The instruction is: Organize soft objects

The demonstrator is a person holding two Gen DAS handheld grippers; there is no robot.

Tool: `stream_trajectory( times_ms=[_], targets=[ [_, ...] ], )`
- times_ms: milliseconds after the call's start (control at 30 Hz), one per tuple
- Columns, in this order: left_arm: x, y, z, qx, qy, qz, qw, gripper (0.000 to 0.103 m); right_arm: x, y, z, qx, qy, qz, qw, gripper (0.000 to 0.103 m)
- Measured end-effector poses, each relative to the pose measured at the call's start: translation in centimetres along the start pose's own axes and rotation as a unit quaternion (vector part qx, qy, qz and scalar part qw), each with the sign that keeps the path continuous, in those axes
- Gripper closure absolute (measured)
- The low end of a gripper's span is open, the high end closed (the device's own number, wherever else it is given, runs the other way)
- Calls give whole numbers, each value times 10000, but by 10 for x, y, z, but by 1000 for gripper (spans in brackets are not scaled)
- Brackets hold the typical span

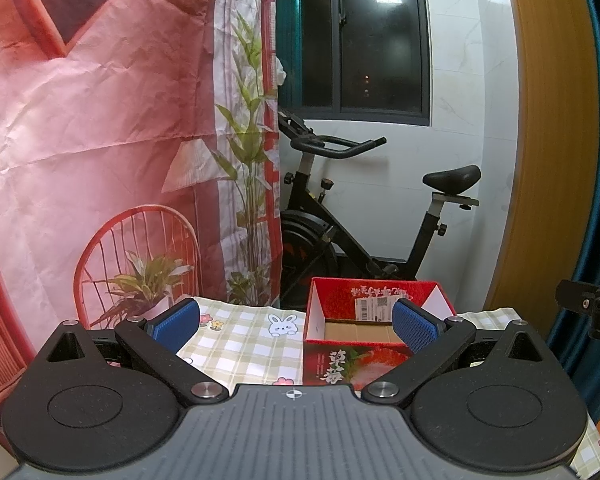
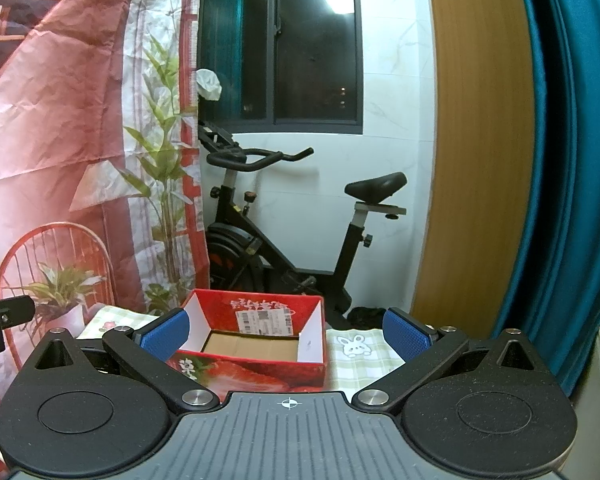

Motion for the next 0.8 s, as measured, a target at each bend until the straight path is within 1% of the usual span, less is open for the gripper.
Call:
stream_trajectory(
  times_ms=[33, 233, 400, 533, 600, 700, 800],
  targets=[
    [0, -1, 0, -19, 7, 13, 10000, 0, 6, 0, 1, 5, -20, -35, 10000, 0],
    [1, -5, 4, -118, 66, 92, 9999, 0, 11, -3, 1, 66, -183, -132, 9997, 0],
    [0, -15, 11, -195, 115, 132, 9997, 0, 13, -5, 4, 647, -266, -445, 9966, 0],
    [-1, -30, 22, -326, 24, -42, 9995, 0, 15, -26, 19, 397, -407, -674, 9961, 0],
    [-1, -39, 30, -412, -26, -71, 9991, 0, 13, -33, 27, 526, -418, -729, 9951, 0],
    [-2, -54, 43, -511, -72, -55, 9987, 0, 12, -44, 41, 782, -435, -608, 9941, 0],
    [-1, -69, 58, -579, -181, -45, 9981, 0, 9, -60, 62, 673, -458, -584, 9950, 0]
  ],
)
Point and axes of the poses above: each gripper's, at about its wrist camera, not at the fingertips, and y roughly against the way its jaws point, x to its right, z to its underside, the point moved 10 cm from there along -y, roughly the way its jaws point, and after that the axes turned 9 degrees about -x, right-handed, at the moved point
